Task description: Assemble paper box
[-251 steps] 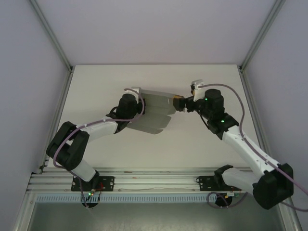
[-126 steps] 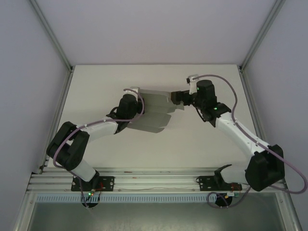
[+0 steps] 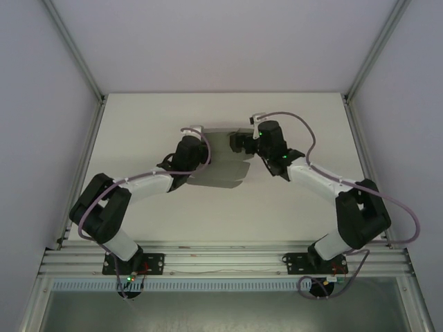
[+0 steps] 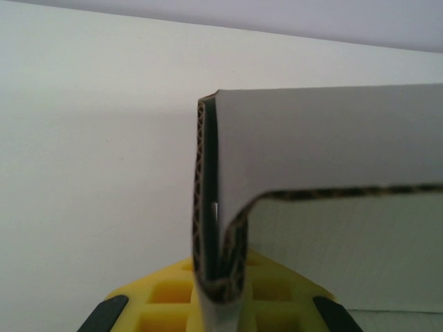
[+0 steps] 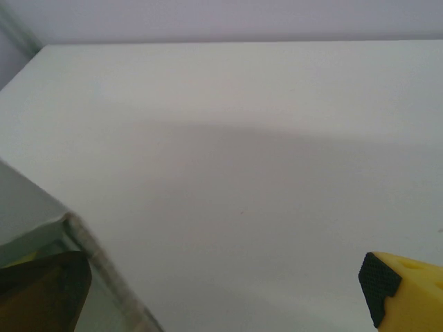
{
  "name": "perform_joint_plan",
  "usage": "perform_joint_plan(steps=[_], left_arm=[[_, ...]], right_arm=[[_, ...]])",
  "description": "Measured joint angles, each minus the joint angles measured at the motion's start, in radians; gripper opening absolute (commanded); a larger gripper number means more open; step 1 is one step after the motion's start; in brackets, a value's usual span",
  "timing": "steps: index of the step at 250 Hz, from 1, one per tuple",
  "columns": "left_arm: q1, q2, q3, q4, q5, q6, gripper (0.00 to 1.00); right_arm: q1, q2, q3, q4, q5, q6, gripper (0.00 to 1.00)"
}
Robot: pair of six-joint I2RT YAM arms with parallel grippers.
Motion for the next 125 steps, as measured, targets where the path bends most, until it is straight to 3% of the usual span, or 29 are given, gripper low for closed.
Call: perform_joint_plan(steps=[38, 79, 125], left_arm=[[-0.023, 0.002, 0.005, -0.011, -0.066, -0.002, 0.0], [-0.035, 0.002, 0.01, -0.011, -0.103, -0.017, 0.0], [-0.04, 0.002, 0.01, -0.016, -0.156, -0.03, 0.0]], right_arm=[[0.062, 0.042, 0.005, 0.032, 0.176, 0.1, 1.0], [0.09, 0.024, 0.005, 0.003, 0.269, 0.137, 1.0], [0.085, -0.171, -0.075, -0.134, 0.311, 0.135, 1.0]])
